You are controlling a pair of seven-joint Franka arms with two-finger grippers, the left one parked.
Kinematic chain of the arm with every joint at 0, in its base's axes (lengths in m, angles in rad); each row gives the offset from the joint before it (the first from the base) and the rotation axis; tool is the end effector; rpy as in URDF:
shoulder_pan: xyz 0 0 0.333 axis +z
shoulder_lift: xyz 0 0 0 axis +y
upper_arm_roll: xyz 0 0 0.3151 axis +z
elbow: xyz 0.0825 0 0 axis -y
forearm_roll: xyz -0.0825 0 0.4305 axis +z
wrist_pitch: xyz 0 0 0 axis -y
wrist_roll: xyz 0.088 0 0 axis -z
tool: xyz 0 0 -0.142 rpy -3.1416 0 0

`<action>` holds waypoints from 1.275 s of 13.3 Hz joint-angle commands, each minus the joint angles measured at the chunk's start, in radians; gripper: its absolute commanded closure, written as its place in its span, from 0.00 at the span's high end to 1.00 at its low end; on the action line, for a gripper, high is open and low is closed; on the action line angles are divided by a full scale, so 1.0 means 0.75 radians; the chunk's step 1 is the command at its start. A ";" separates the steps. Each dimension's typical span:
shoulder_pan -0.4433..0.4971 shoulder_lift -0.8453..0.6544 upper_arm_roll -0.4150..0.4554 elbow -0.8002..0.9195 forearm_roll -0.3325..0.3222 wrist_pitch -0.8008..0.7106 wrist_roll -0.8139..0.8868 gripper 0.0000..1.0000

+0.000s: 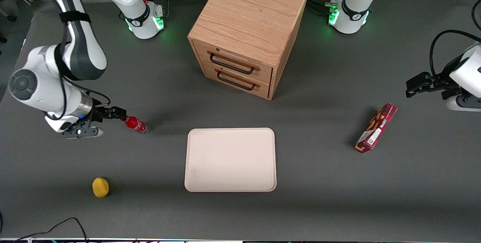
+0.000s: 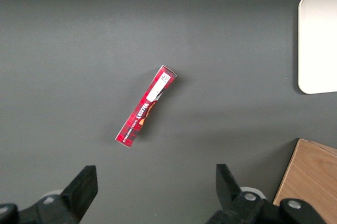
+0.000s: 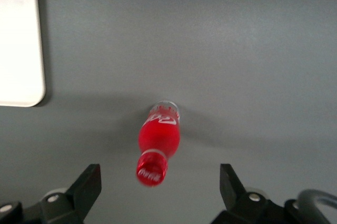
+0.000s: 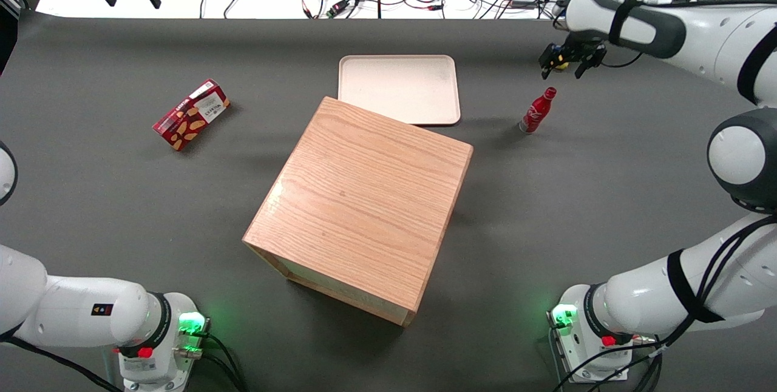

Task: Place coke bottle on tray
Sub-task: 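Lower the open right gripper around the red Coca-Cola bottle and close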

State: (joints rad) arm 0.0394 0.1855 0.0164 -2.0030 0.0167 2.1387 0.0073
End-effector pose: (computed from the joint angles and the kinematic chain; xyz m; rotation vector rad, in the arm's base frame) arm 0.6177 0.0356 0.2992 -3.1247 -0.0609 0.0786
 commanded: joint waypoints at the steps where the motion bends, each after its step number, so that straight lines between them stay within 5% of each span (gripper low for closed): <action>1: 0.001 -0.045 0.007 -0.160 -0.034 0.163 -0.030 0.99; 5: 0.003 -0.061 0.025 -0.207 -0.041 0.212 -0.026 0.86; 7: 0.003 -0.073 0.029 -0.219 -0.059 0.210 -0.016 0.65; 11: 0.003 -0.080 0.029 -0.217 -0.067 0.204 -0.014 0.00; 14: 0.003 -0.104 0.029 -0.197 -0.067 0.170 -0.012 0.00; 17: 0.001 -0.098 0.027 0.080 -0.067 -0.165 -0.006 0.00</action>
State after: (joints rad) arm 0.0409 0.1349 0.0368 -2.0834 -0.0207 2.1825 0.0038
